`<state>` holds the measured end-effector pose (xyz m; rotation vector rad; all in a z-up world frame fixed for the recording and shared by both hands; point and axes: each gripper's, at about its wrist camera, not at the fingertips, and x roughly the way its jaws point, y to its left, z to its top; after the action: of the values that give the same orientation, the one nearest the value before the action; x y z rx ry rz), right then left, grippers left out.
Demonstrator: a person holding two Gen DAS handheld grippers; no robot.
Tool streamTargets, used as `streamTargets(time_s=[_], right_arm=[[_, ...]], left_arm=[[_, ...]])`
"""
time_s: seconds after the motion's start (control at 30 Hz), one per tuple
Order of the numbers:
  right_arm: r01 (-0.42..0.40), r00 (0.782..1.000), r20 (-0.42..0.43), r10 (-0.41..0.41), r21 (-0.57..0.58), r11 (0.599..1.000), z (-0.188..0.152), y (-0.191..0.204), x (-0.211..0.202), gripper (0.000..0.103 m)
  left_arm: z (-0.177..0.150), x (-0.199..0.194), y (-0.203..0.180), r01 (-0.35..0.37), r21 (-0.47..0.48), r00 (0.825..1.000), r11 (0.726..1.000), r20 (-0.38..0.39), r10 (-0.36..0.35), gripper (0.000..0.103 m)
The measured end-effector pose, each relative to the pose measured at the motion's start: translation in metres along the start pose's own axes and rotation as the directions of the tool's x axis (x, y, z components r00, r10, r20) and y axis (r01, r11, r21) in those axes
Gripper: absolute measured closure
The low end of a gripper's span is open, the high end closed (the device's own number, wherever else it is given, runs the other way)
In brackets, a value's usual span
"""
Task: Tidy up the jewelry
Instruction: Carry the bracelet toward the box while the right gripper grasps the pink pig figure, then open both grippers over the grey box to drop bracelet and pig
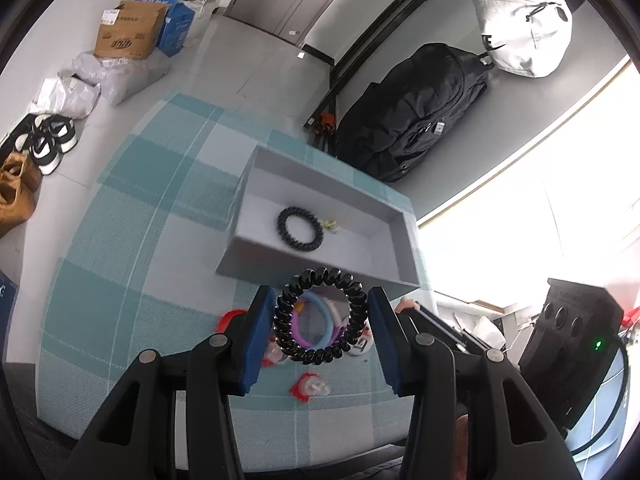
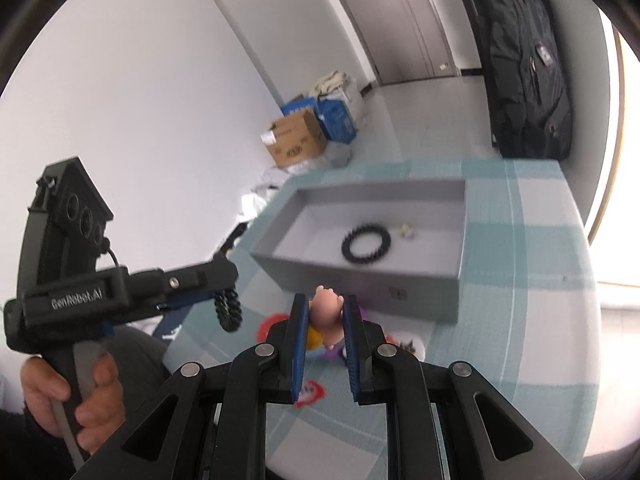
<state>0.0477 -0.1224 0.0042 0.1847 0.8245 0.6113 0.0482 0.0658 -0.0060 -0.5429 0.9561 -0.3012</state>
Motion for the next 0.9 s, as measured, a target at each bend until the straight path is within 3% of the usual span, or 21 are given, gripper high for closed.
streamTargets(time_s=[0.27, 0.6, 0.9], right_arm=[[-0.002, 1.000, 0.029, 0.002, -0.013, 1.000, 0.029, -0.007, -0.001, 0.087], [0.001, 0.999, 0.053, 0.002, -0.054, 0.999, 0.066, -0.017, 0.016, 0.087], [0.015, 1.000, 0.011, -0.015, -0.024, 1.000, 0.071, -0.041, 0.045, 0.087]], left_arm=[[0.023, 0.008, -0.014, -0.017, 0.037, 1.000, 0.999, 0.002, 0.016, 0.061], [0.050, 0.042, -0.018, -0.085, 0.066, 0.996, 0.994, -0.023, 0.087, 0.061], [0.055, 0.063, -0.011, -0.082, 0.107, 0.996, 0.991, -0.033, 0.086, 0.061]])
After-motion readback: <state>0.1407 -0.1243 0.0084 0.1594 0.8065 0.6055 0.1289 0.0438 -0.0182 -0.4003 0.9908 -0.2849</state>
